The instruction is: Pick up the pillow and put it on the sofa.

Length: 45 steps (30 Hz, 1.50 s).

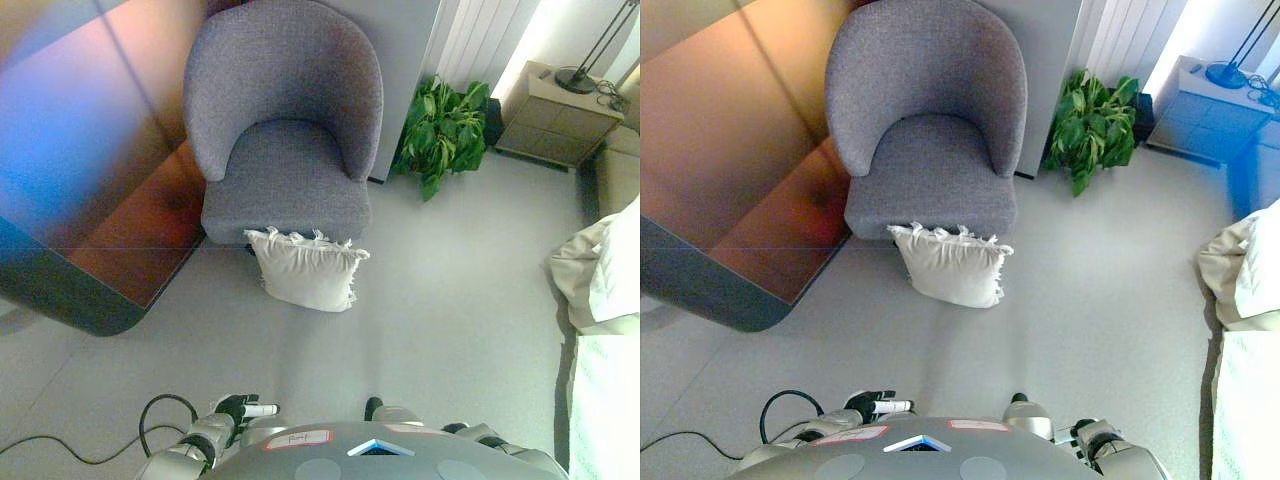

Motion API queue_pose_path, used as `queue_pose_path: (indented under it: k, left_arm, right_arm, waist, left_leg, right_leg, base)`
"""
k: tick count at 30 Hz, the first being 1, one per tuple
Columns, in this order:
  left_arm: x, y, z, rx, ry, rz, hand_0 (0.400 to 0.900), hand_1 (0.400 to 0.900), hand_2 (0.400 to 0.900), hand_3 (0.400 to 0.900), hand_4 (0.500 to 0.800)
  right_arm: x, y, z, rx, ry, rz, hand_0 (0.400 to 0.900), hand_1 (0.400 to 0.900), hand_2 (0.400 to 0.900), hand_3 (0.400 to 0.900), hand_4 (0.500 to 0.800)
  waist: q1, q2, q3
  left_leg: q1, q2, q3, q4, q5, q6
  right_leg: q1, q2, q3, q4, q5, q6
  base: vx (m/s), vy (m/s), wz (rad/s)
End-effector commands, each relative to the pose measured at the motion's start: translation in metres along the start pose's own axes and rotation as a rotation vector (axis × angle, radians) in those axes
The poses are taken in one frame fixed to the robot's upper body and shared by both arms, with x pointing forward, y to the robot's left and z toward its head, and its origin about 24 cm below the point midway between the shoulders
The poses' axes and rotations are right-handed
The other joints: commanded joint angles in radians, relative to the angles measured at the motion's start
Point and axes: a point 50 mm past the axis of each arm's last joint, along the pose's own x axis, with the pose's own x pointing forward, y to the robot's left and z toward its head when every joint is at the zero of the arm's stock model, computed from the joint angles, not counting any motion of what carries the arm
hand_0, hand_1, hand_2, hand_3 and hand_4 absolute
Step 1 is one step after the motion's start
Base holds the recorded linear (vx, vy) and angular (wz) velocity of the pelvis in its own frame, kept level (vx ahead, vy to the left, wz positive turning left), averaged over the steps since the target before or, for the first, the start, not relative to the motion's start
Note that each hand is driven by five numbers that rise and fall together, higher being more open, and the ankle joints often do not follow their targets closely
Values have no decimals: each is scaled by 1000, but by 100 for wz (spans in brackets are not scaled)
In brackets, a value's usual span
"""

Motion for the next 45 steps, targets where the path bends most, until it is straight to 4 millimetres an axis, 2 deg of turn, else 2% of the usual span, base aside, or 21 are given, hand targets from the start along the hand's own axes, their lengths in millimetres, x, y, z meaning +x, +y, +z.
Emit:
queue_pose_path:
  k: [1, 20, 25, 31, 34, 35, 37, 39, 41, 43, 45]
  left_arm:
    - [1, 6, 18, 42, -24, 28, 900, 900, 900, 900, 800]
    - [1, 3, 17, 50, -21, 10, 900, 900, 900, 900, 800]
    - [1, 5, 20, 81, -36, 11, 900, 900, 900, 900, 800]
    - [-1, 6, 45, 64, -123, 29, 900, 900, 900, 900, 800]
    - [-4, 1, 67, -131, -266, -66, 900, 900, 900, 900, 800]
    - [-6, 0, 76, -231, -332, -71, 900, 900, 900, 900, 800]
    - [-8, 6, 78, -361, -381, -61, 900, 900, 900, 900, 800]
    - [-8, 8, 69, -390, -402, -98, 900, 900, 900, 900, 800]
    - [-9, 8, 62, -404, -417, -131, 900, 900, 900, 900, 800]
    - [-9, 6, 59, -405, -420, -147, 900, 900, 900, 900, 800]
    - [-9, 4, 55, -378, -415, -168, 900, 900, 900, 900, 800]
  right_arm:
    - [-3, 3, 14, 34, 8, 35, 900, 900, 900, 900, 800]
    - [-3, 3, 18, 18, -14, 20, 900, 900, 900, 900, 800]
    - [-4, 4, 20, 63, -15, 26, 900, 900, 900, 900, 800]
    - [-5, -1, 27, 105, -31, 9, 900, 900, 900, 900, 800]
    - [-6, -5, 31, 105, -38, -5, 900, 900, 900, 900, 800]
    - [-6, -7, 29, 101, -32, -10, 900, 900, 900, 900, 800]
    - [-5, -9, 23, 104, -22, -19, 900, 900, 900, 900, 800]
    - [-3, -9, 18, 108, -15, -24, 900, 900, 900, 900, 800]
    - [-2, -15, 13, 111, -13, -32, 900, 900, 900, 900, 800]
    - [-2, -28, 7, 102, -21, -47, 900, 900, 900, 900, 800]
    - [-1, -34, 4, 91, -29, -44, 900, 900, 900, 900, 800]
  waist:
    - [-3, -21, 6]
    - [-5, -15, 24]
    - [-12, -9, 36]
    - [-38, -5, 66]
    - [-52, -30, 93]
    - [-48, -41, 110]
    - [-28, -42, 138]
    - [3, -17, 158]
    - [22, 12, 168]
    - [55, 43, 175]
    - [85, 49, 178]
  left_leg:
    - [-16, -63, -26, -5, -14, 83]
    - [-20, -60, -37, -7, -11, 83]
    - [-31, -52, -41, -2, -6, 86]
    - [-68, -12, -46, 57, 3, 77]
    - [-144, 43, -36, 268, 3, 61]
    - [-194, 74, -55, 406, 29, 63]
    - [-269, 78, -107, 506, 70, 69]
    - [-326, 81, -141, 417, 157, 41]
    - [-328, 90, -140, 293, 219, 17]
    - [-356, 100, -159, 110, 300, -11]
    - [-402, 102, -183, 20, 340, -28]
  right_leg:
    - [14, -14, -12, 21, -7, 23]
    - [10, -7, -14, 23, -13, 17]
    - [-9, 6, 0, 65, -39, 5]
    - [-64, 41, 45, 133, -77, -27]
    - [-94, 47, 69, 168, -79, -63]
    - [-88, 57, 75, 173, -80, -85]
    - [-65, 73, 101, 184, -91, -103]
    - [-29, 93, 128, 187, -114, -91]
    - [13, 100, 124, 180, -140, -77]
    - [79, 88, 128, 165, -177, -62]
    - [139, 68, 146, 164, -229, -54]
  base:
    - [0, 0, 0]
    - [3, -4, 1]
    - [25, -42, 2]
    - [0, -125, 3]
    - [28, -226, -11]
    - [133, -275, -35]
    - [226, -199, -57]
    - [377, 62, -63]
    - [474, 203, -53]
    - [604, 275, -74]
    - [607, 247, -69]
